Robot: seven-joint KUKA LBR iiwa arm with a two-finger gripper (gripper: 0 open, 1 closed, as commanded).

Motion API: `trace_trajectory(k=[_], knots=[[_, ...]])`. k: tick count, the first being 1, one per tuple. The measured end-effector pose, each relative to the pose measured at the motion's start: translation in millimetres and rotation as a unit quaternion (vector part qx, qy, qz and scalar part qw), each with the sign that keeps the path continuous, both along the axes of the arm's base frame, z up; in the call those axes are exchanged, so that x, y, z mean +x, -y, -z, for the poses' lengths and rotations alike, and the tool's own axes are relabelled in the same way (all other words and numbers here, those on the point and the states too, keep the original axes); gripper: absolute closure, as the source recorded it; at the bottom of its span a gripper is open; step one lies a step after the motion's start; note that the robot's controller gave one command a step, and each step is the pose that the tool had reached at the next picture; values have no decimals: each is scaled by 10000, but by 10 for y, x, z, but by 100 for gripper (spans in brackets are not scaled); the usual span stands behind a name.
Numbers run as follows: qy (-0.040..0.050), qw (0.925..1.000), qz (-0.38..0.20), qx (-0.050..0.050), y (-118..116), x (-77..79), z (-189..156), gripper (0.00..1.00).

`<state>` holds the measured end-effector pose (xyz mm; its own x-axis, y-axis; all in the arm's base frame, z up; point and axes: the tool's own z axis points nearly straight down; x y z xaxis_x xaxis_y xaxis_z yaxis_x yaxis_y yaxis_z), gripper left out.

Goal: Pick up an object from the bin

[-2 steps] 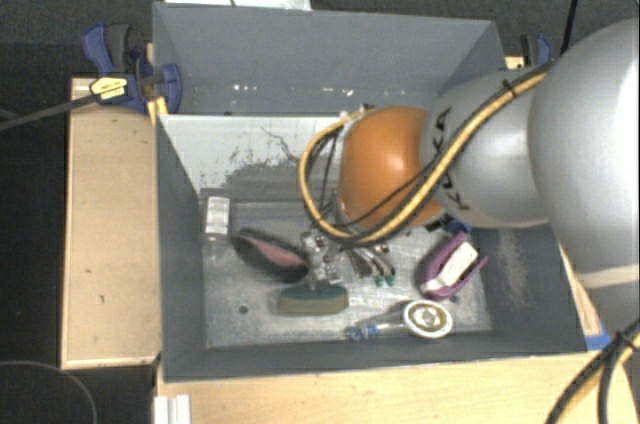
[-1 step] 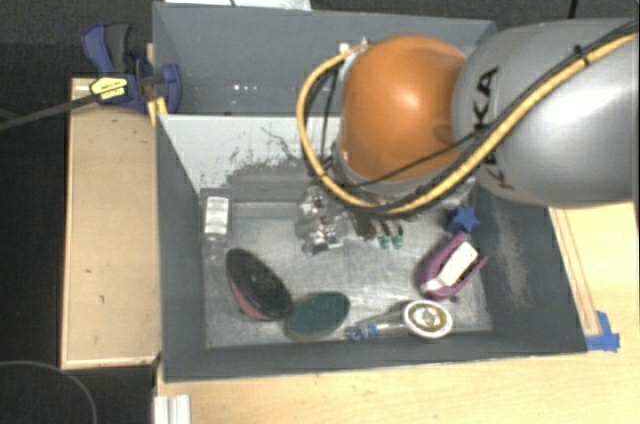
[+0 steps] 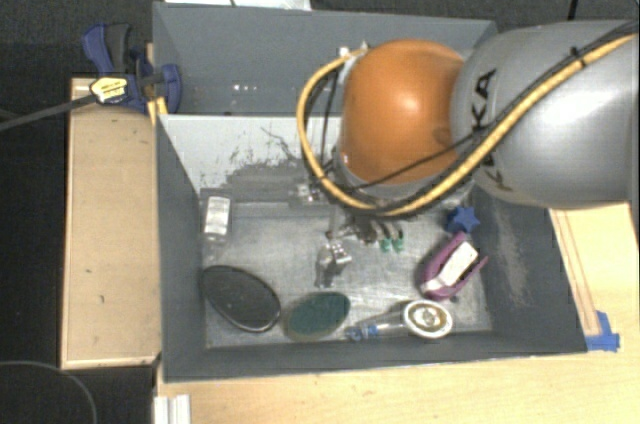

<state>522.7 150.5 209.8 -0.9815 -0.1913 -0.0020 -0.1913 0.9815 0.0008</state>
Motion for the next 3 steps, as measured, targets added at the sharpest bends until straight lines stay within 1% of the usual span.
trace_trajectory(k=[1,2,3], knots=[[5,10000,88,8,165,-212,1405,0],[-42,10000,87,-3,162,-229,1375,100],[34,9989,-478,21,639,-211,1363,100]])
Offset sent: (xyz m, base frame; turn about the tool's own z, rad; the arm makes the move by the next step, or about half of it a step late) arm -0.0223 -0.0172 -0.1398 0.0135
